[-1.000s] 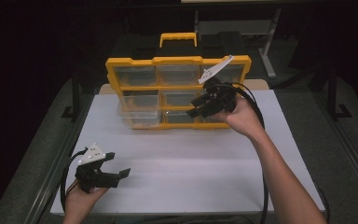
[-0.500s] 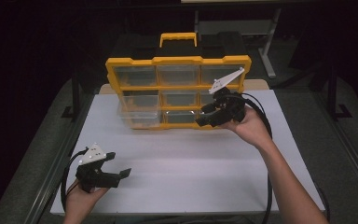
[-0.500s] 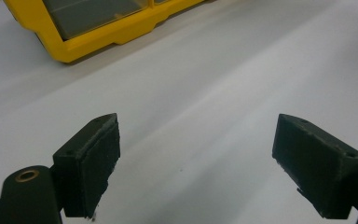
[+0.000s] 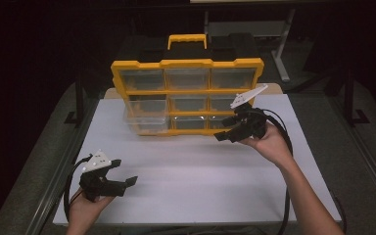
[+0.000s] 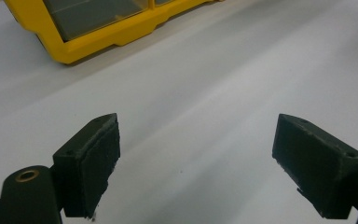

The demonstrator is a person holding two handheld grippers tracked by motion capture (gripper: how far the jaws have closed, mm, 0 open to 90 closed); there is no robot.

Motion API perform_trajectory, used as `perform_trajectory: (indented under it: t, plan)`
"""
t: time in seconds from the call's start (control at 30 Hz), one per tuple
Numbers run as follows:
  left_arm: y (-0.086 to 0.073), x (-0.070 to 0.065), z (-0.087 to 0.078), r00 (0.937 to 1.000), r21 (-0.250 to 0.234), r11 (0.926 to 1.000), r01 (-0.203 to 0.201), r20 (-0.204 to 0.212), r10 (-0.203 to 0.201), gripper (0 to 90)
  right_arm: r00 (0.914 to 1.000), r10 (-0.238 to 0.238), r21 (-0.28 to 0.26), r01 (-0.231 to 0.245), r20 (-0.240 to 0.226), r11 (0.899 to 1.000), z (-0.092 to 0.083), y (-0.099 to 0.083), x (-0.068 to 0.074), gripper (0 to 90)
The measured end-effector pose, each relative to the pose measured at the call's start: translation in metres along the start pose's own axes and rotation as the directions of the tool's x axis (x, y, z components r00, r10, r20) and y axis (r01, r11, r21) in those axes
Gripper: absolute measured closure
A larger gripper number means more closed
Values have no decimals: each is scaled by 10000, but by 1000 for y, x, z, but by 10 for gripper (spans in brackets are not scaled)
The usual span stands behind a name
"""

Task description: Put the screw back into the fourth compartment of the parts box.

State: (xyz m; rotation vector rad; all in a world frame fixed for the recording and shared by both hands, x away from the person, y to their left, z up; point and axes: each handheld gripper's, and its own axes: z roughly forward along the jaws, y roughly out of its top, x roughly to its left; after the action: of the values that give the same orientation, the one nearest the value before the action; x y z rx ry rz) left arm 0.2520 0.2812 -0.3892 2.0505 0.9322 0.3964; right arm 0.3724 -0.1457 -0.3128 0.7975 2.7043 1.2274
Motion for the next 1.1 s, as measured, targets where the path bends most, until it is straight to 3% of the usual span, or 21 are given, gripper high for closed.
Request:
perform_trajectory:
  t: [1.1]
  plan:
    - [2,0,0,9999,-52,10000,-36,101,36,146,9958,700,-101,-695,584,9975,2,-69,-1,251]
